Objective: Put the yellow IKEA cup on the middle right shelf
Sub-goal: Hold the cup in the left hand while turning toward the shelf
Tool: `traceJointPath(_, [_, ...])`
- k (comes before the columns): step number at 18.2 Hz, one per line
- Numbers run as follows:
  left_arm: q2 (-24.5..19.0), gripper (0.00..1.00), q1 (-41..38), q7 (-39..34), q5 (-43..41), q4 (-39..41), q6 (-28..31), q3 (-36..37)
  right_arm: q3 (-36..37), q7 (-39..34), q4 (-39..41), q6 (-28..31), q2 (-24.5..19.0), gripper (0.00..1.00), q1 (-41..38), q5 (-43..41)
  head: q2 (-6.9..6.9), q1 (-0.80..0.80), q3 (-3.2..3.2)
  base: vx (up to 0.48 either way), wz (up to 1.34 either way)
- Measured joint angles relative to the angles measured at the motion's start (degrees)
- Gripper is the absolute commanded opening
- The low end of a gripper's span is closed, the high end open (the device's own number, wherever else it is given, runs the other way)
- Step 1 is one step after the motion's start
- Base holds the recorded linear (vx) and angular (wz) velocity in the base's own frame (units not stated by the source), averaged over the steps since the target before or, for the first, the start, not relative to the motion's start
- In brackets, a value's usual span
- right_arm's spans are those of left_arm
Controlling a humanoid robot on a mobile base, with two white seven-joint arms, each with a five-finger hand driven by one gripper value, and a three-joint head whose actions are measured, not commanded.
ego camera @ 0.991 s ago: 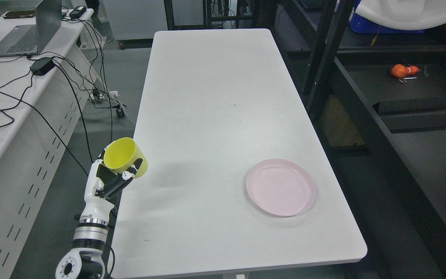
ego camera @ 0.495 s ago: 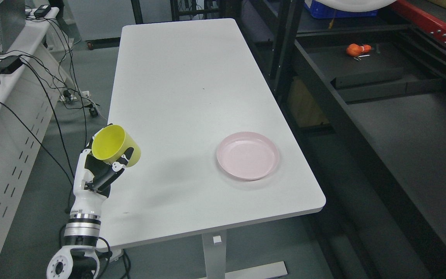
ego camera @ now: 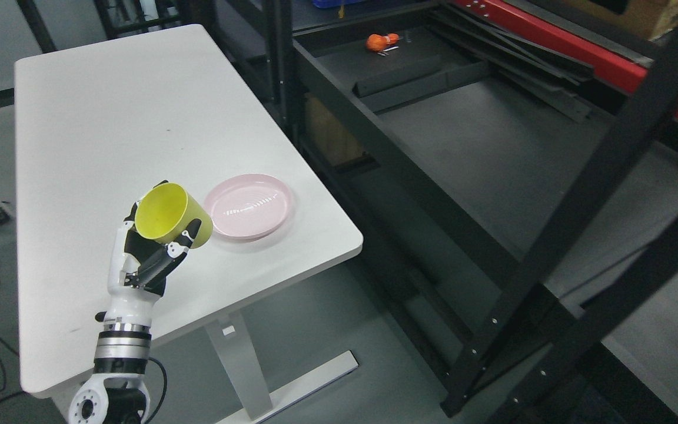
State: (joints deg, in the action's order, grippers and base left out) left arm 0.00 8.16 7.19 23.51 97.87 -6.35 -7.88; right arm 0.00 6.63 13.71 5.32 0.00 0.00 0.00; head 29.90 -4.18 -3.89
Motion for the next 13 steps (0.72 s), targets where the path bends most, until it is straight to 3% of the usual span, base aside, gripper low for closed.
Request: traceJointPath(13, [0.0,0.01,-0.2,0.1,0.0,0.9,-0.8,1.7,0.0,0.0,0.0,0.0,0.0,0.99,0.0,0.0,0.00,0.00,0.00,-0.269,-0.86])
